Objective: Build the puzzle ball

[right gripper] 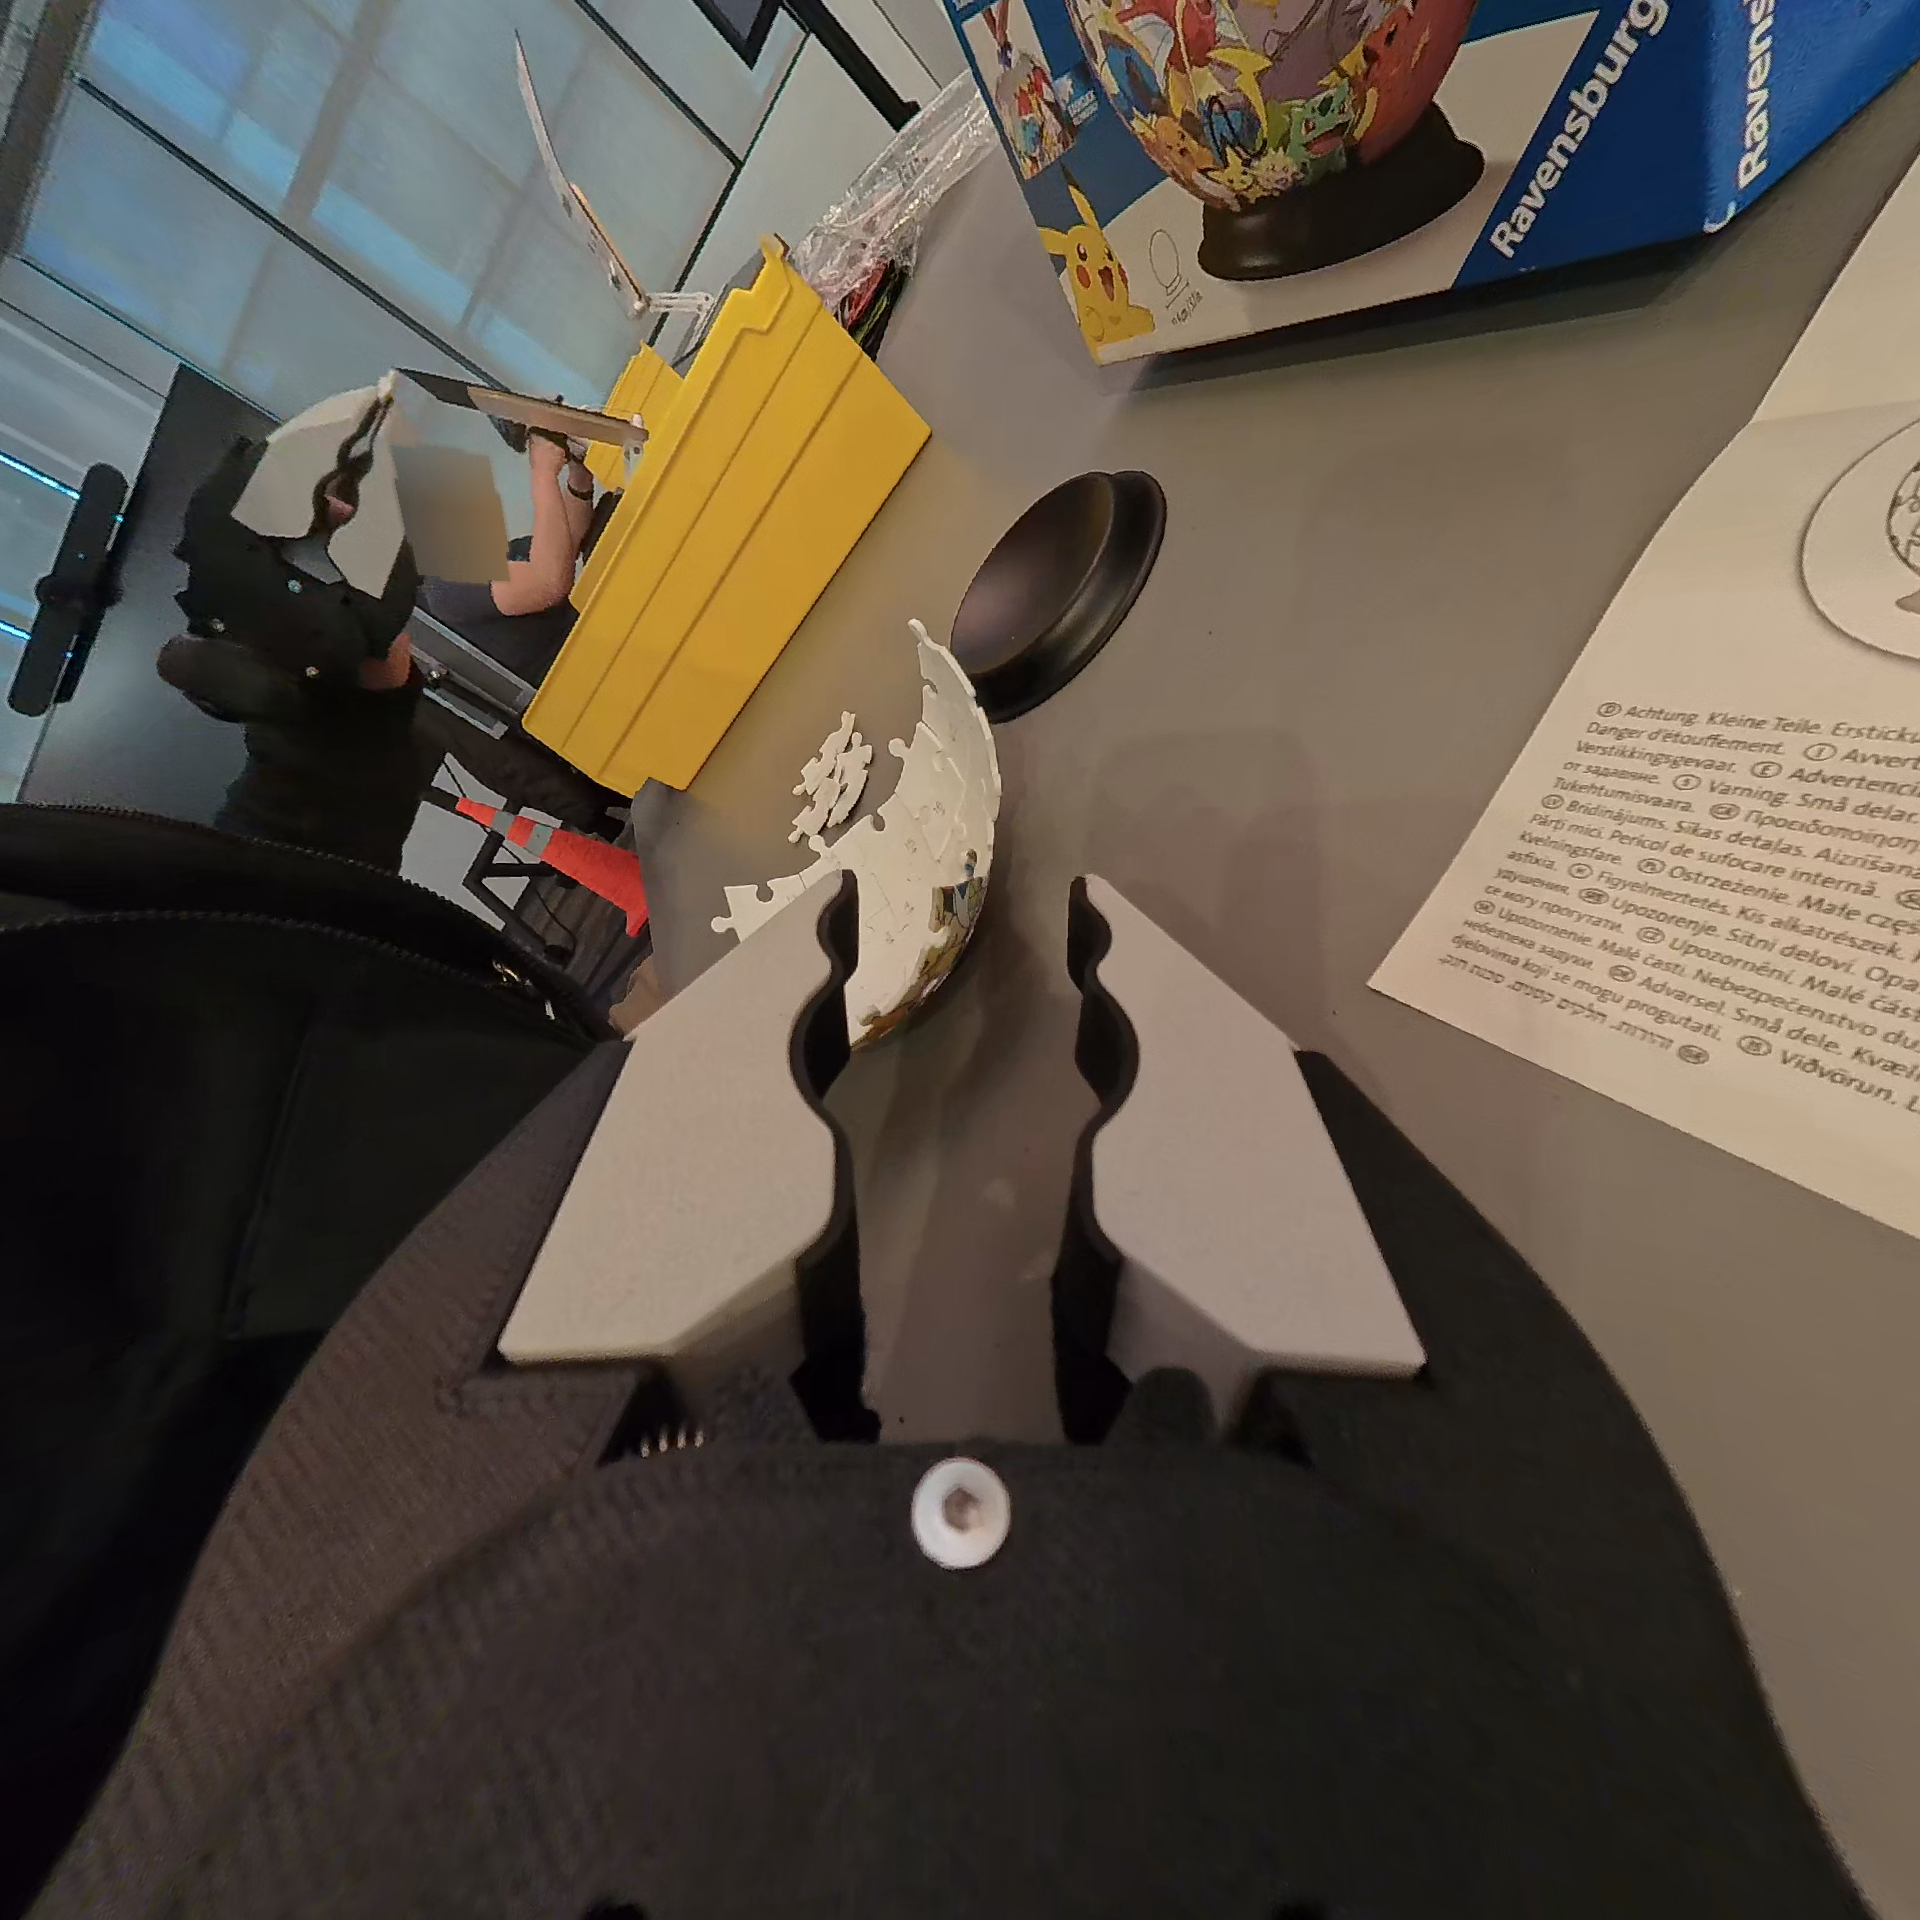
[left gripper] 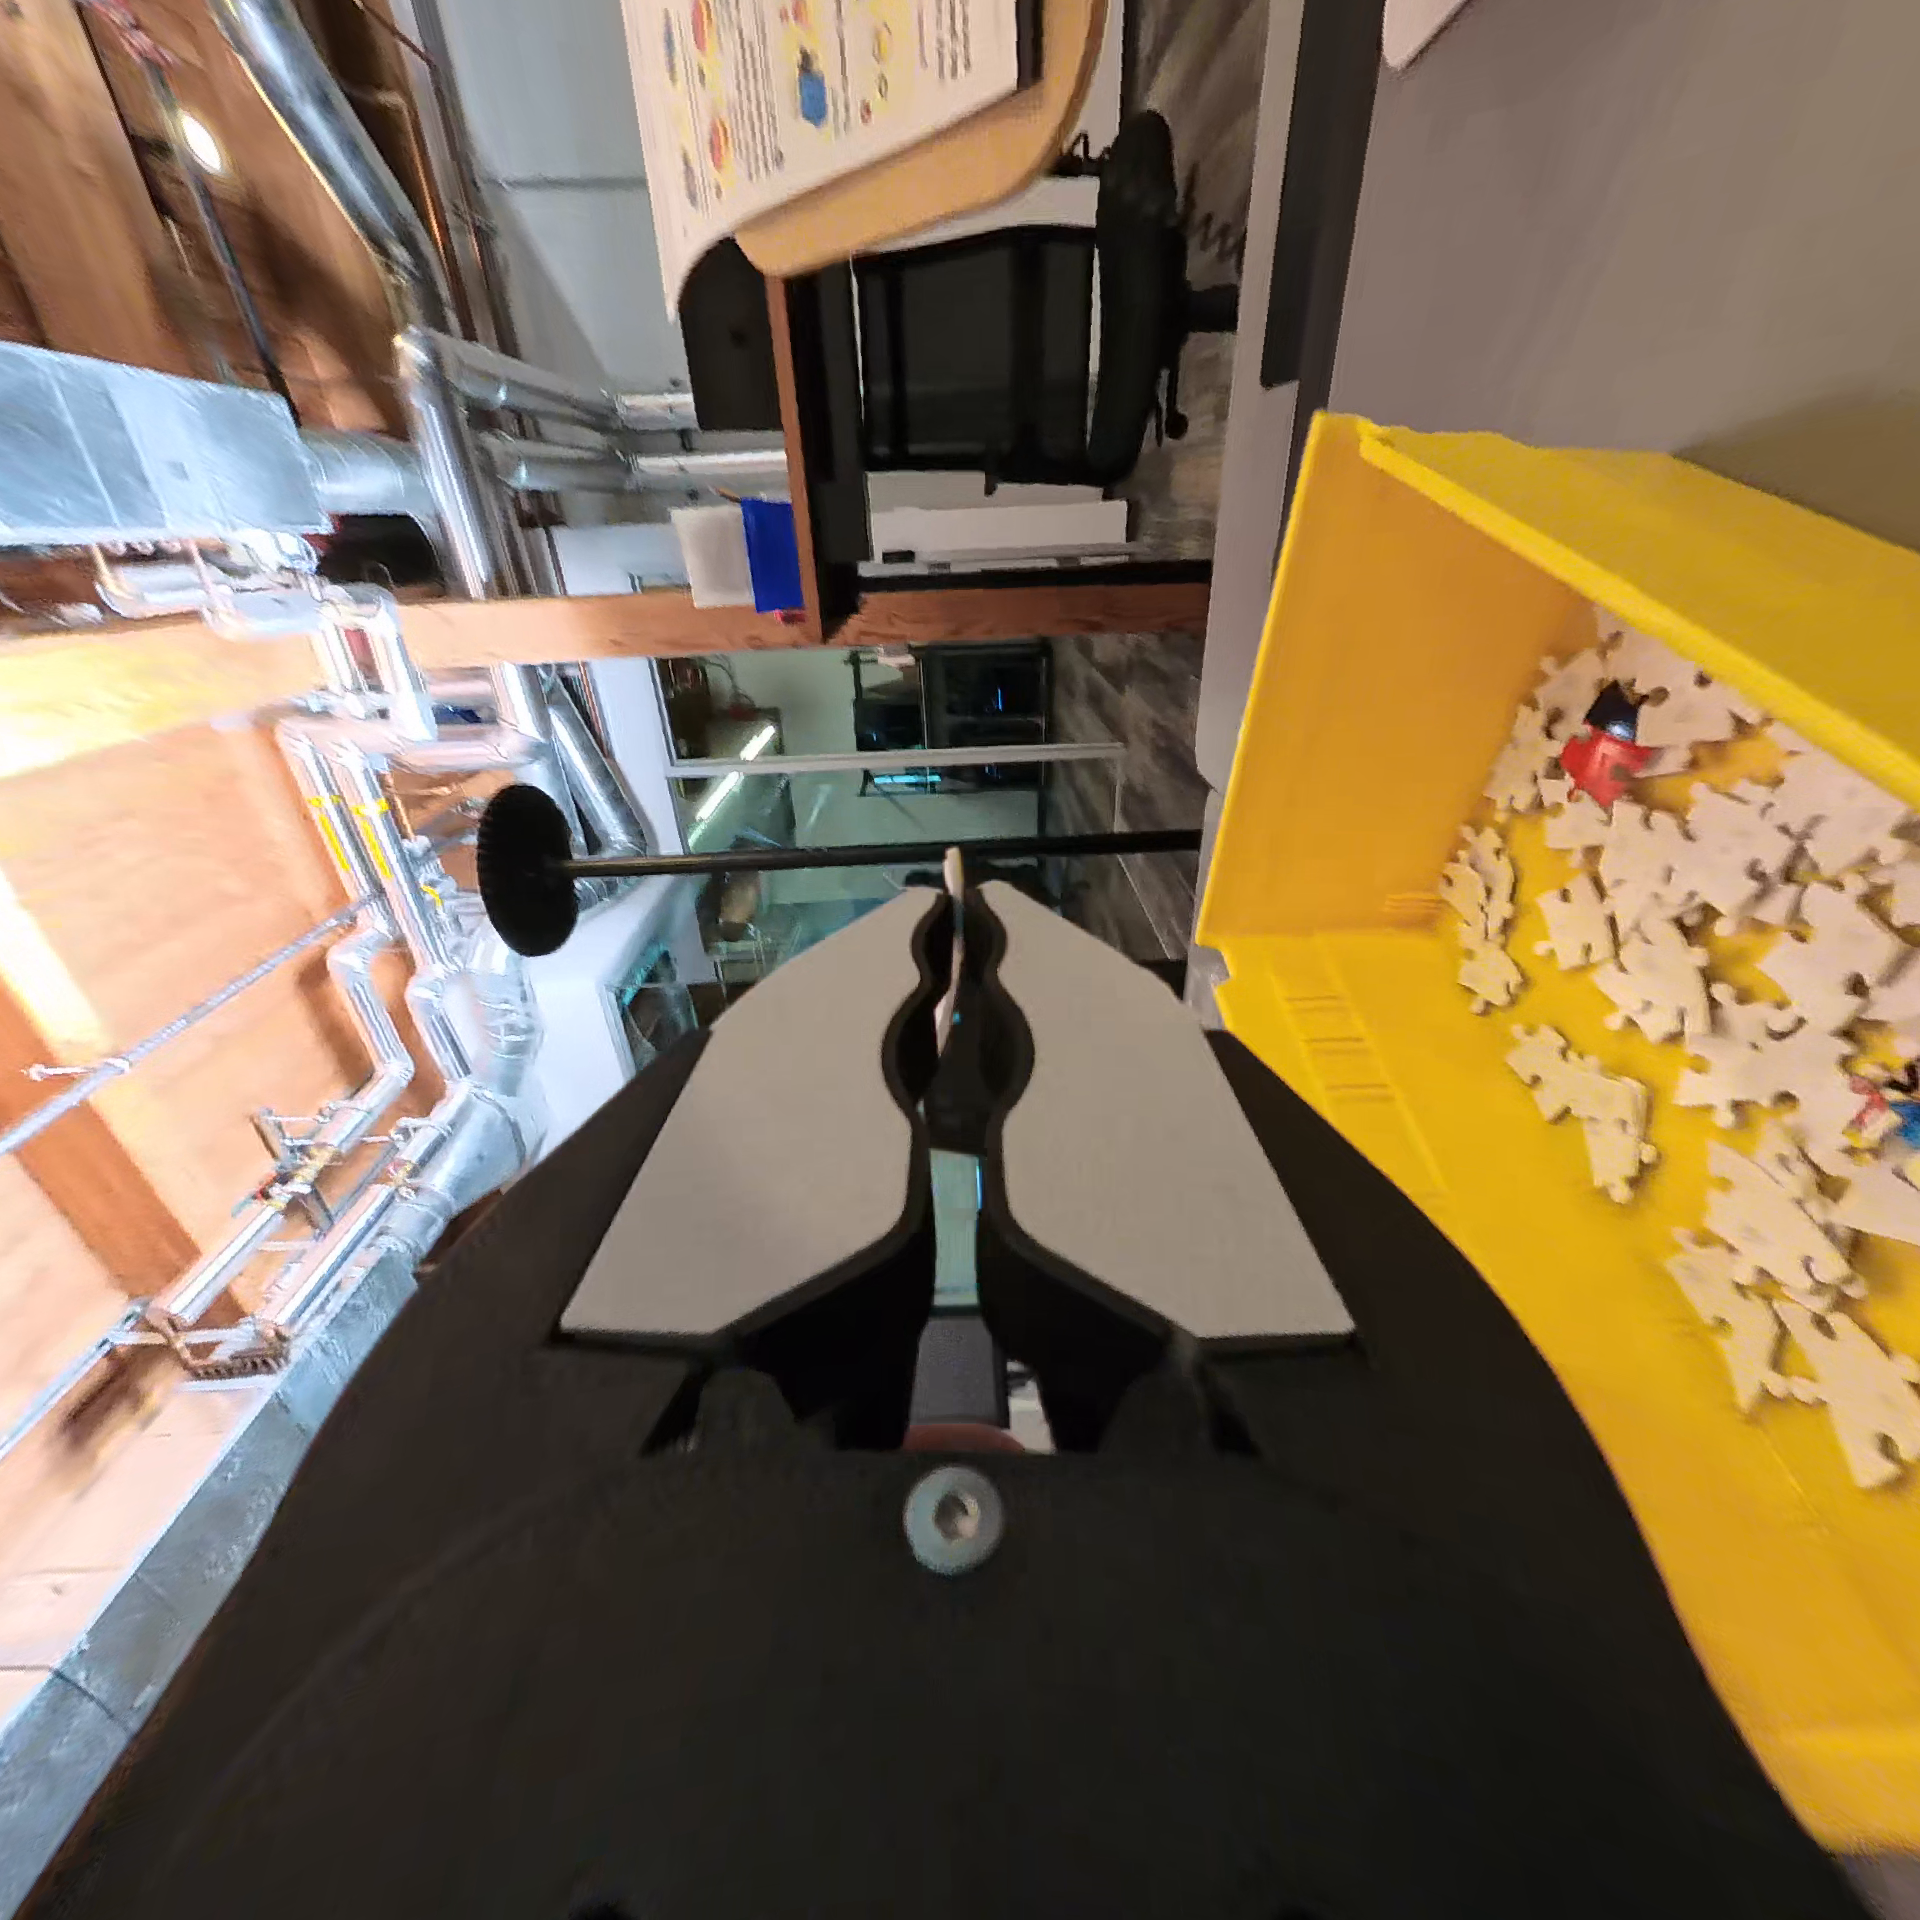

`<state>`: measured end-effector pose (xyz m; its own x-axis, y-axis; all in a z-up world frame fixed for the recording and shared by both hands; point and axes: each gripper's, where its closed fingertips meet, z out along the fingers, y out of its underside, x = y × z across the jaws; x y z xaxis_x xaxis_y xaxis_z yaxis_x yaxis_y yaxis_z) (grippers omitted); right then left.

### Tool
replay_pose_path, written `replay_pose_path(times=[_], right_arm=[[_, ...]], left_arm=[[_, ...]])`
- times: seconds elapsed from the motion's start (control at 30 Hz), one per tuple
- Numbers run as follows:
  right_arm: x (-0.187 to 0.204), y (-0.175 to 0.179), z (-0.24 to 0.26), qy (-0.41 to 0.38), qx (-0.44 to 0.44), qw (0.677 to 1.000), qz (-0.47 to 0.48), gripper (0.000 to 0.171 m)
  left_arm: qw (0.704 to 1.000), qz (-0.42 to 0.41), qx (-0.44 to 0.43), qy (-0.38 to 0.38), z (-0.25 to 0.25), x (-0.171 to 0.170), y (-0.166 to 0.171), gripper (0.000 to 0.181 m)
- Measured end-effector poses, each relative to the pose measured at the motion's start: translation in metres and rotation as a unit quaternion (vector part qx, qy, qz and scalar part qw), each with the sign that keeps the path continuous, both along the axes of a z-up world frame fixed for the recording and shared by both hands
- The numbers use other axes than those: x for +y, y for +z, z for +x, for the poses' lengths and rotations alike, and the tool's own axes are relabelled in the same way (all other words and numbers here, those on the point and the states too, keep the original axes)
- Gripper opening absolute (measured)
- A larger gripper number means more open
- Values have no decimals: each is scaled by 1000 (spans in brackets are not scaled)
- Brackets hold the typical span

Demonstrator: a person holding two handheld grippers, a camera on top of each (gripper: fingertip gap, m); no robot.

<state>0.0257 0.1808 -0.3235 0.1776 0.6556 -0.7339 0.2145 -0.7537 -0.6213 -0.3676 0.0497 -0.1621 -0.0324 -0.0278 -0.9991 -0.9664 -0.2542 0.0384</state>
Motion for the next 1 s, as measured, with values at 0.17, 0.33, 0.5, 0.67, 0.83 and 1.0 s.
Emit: replay_pose_path(times=[0.17, 0.33, 0.5, 0.67, 0.83, 1.0], right_arm=[[0, 0, 0, 0, -2, 1000, 2, 40], [1, 3, 0, -4, -1, 1000, 13, 40], [8, 21, 5, -31, 0, 998, 51, 39], [5, 51, 4, -52, -4, 995, 84, 40], [-29, 80, -24, -7, 40, 998, 51, 37], [-53, 91, -51, 26, 89, 995, -26, 33]], left_arm=[[1000, -7, -7, -16, 11, 4, 4, 2], [992, -23, -111, -63, 62, 10, 10, 2], [965, -50, -218, -136, 135, 21, 7, 2], [944, -61, -246, -212, 213, 35, -6, 2], [942, -68, -190, -269, 275, 52, -31, 2], [934, -75, -136, -322, 320, 59, -53, 2]])
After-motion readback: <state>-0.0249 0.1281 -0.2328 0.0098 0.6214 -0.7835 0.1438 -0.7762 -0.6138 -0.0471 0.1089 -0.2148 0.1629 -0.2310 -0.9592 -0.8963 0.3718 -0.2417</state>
